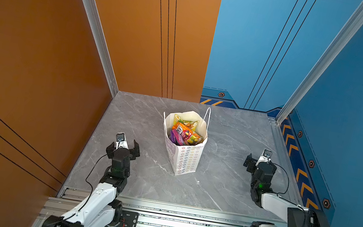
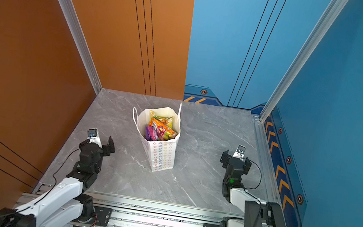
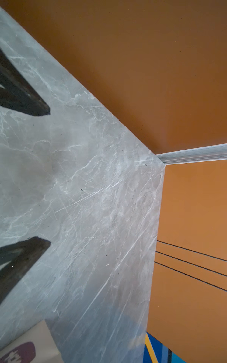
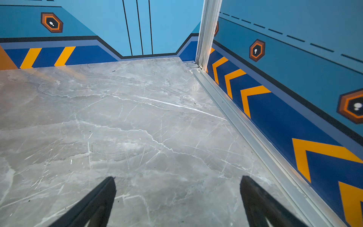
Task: Place the snacks into the paper bag
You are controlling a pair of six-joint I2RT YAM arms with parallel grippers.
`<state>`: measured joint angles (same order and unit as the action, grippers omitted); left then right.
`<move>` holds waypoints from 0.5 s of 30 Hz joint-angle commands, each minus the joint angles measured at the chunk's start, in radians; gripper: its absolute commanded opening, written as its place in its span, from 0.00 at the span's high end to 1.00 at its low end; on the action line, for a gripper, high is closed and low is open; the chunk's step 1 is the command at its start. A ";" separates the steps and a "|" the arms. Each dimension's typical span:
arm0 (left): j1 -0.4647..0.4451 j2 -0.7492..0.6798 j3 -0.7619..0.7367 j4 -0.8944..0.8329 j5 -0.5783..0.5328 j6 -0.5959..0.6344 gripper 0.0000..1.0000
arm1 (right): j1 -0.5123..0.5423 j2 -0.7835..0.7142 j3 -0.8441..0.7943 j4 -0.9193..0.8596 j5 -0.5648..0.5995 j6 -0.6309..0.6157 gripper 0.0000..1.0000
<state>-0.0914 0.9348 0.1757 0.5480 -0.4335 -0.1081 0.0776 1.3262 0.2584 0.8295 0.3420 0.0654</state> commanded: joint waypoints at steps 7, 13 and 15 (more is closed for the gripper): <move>0.114 0.372 -0.024 0.514 0.205 0.011 0.02 | 0.059 0.233 0.003 0.312 -0.026 -0.086 0.00; 0.098 0.642 0.019 0.738 0.274 0.060 0.02 | 0.042 0.199 0.039 0.188 -0.037 -0.059 0.00; 0.096 0.602 0.064 0.590 0.248 0.052 0.02 | 0.026 0.213 0.057 0.176 -0.065 -0.053 0.00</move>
<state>0.0109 1.5822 0.1768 1.1404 -0.2073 -0.0738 0.1188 1.5448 0.2852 1.0298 0.2943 0.0109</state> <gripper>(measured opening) 0.980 0.999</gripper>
